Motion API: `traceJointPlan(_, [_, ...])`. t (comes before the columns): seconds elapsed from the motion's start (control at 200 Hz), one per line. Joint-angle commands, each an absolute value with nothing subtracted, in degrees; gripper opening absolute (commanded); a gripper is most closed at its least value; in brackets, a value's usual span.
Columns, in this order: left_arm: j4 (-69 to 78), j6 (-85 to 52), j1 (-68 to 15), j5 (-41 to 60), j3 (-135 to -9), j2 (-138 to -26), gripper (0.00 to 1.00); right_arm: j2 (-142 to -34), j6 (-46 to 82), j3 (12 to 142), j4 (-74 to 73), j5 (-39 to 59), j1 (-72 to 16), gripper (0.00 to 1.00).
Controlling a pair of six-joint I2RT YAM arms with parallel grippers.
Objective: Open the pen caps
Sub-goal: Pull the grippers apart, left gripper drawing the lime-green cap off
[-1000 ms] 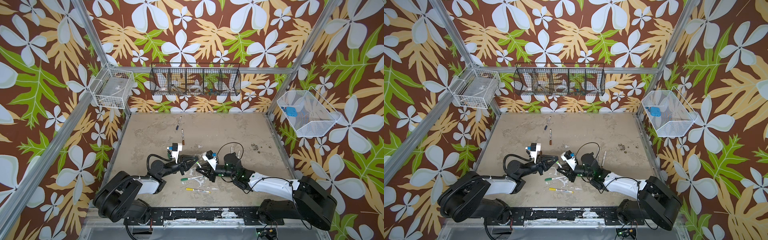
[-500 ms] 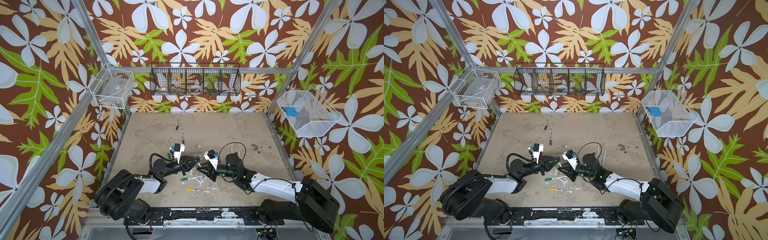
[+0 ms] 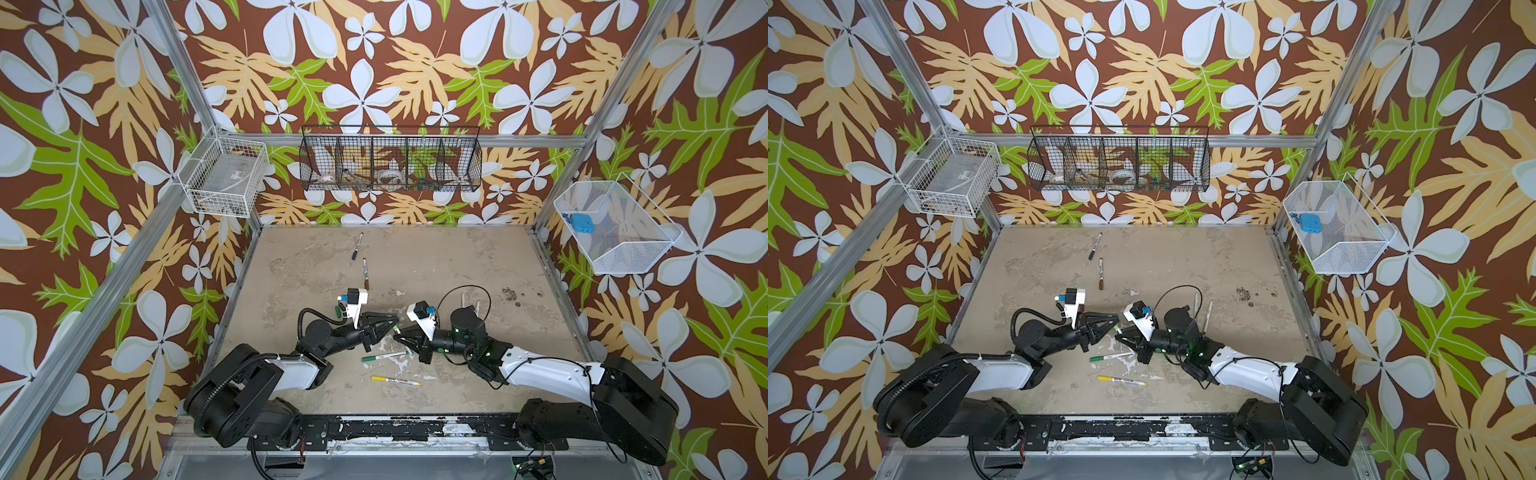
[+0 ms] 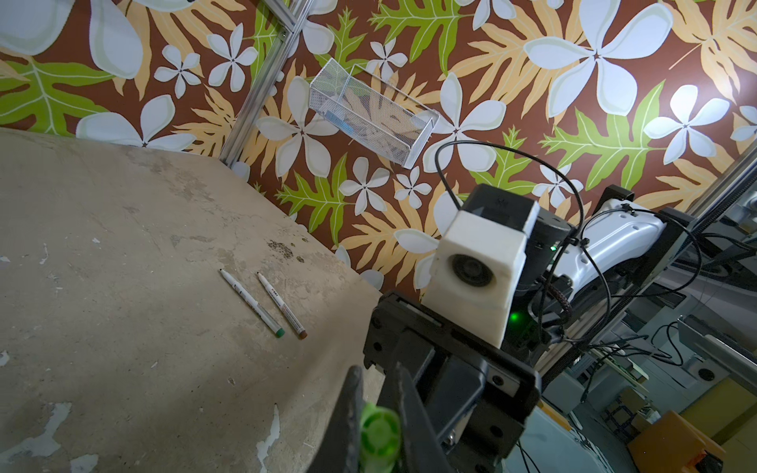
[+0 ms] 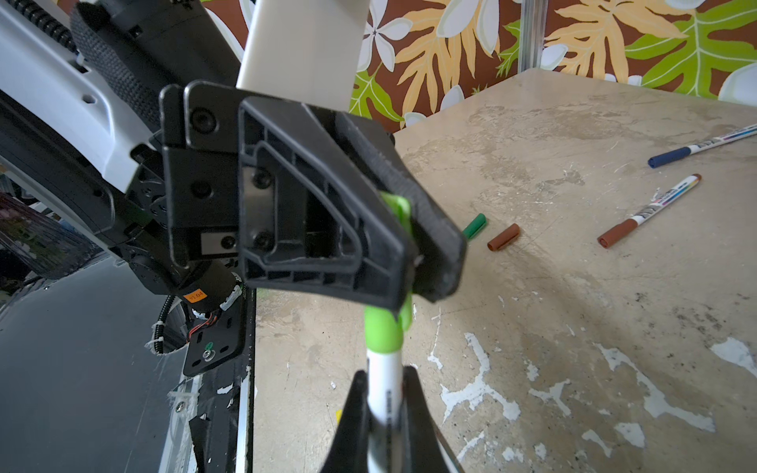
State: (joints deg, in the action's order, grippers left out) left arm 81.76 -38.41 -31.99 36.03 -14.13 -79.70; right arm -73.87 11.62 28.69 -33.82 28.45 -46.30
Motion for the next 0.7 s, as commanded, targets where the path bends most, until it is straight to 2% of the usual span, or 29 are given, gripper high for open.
traceJointPlan(0.0, [80.29,-36.30,-31.82,30.99,-13.96,-78.20,0.00,-73.97,10.18,29.35,-31.53,21.88,-47.14,0.00])
traceJointPlan(0.185, [75.74,-35.33,-31.73,25.93,-13.21,-75.03,0.00,-73.61,5.80,30.80,-27.65,6.86,-53.05,0.00])
traceJointPlan(0.295, [74.32,-34.81,-31.57,23.65,-12.51,-73.26,0.00,-73.62,5.43,31.40,-26.69,3.51,-54.48,0.00])
traceJointPlan(0.551, [74.07,-35.36,-30.48,22.50,-11.71,-71.71,0.00,-73.68,6.04,30.90,-28.27,14.27,-54.17,0.00])
traceJointPlan(0.691, [76.09,-36.54,-29.16,22.80,-10.58,-71.24,0.00,-75.39,10.11,30.45,-31.23,25.38,-50.12,0.00])
